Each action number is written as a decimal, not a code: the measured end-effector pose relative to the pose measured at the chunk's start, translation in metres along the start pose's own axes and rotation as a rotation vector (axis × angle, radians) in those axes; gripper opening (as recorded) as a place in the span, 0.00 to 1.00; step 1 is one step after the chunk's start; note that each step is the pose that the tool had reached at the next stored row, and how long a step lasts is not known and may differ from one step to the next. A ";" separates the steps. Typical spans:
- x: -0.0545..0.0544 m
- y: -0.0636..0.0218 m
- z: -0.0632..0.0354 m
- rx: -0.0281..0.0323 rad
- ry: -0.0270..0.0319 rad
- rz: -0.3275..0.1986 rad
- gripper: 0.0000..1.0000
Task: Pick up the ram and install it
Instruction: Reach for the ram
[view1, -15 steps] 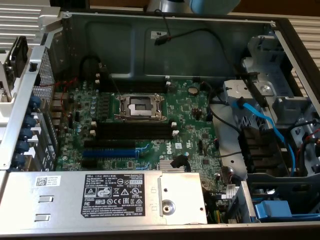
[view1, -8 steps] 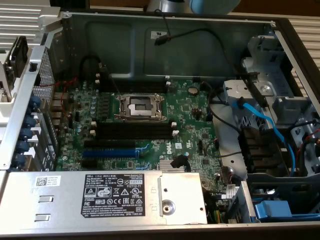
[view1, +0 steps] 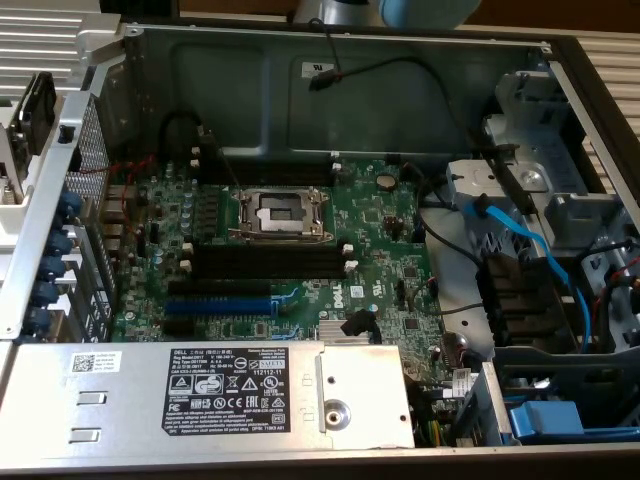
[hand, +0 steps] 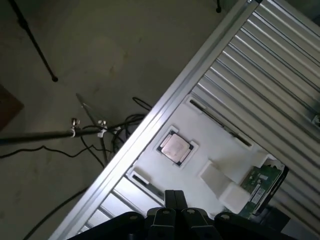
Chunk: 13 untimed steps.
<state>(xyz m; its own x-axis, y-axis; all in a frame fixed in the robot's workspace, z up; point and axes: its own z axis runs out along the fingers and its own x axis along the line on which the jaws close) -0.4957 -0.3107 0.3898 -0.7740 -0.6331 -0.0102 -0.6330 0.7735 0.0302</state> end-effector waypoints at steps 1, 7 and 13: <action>0.000 0.0000 0.0000 -0.0002 0.0005 -0.018 0.10; 0.000 0.0000 0.0000 -0.0013 0.0038 -0.128 0.10; 0.000 0.0000 0.0001 -0.0024 0.0071 -0.236 0.10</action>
<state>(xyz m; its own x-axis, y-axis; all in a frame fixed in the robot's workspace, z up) -0.4958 -0.3107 0.3897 -0.6041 -0.7968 -0.0102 -0.7967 0.6036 0.0301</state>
